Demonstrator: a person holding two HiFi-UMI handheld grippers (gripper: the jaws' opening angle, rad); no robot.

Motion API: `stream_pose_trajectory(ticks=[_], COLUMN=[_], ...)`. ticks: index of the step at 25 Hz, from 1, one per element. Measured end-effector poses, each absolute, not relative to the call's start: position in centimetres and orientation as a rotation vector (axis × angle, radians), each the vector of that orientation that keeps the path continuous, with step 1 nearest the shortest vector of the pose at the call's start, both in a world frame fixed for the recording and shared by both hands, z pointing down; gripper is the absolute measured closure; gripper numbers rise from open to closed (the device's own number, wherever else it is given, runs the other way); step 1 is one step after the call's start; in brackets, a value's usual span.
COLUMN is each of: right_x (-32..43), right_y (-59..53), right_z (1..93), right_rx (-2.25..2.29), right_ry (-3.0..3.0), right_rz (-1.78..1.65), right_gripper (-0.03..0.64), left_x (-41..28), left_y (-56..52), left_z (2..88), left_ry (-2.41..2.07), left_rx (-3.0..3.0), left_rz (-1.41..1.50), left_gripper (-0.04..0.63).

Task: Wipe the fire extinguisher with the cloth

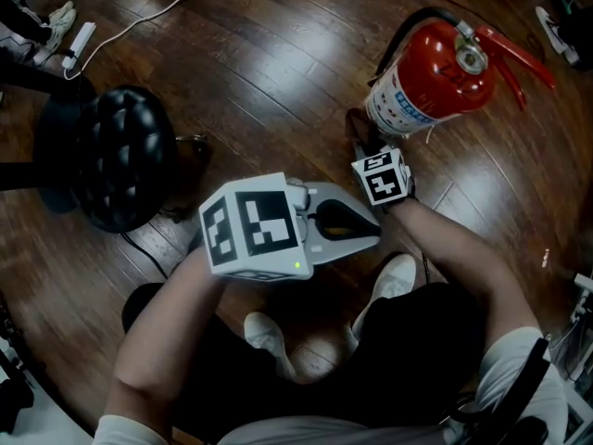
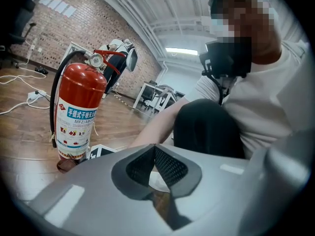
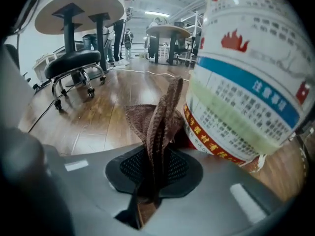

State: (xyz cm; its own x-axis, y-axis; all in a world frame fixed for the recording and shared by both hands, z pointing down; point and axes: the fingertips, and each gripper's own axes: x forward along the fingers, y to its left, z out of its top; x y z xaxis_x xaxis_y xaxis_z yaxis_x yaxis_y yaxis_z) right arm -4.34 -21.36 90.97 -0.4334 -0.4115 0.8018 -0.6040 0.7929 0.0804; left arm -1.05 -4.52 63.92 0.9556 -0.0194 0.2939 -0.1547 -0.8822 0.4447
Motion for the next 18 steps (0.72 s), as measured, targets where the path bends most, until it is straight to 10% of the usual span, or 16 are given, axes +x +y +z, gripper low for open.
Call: stream_pose_trajectory(ticks=[18], right_x=[-3.8], right_y=[-20.1], right_z=[92.3], right_rx=[0.599], right_ry=[-2.059], right_rz=[0.264], right_gripper=[0.561], left_x=[-0.1], left_y=[-6.7], left_z=[64.1], left_ry=[-0.123], left_rx=[2.642], left_rz=[0.42], left_gripper=[0.594])
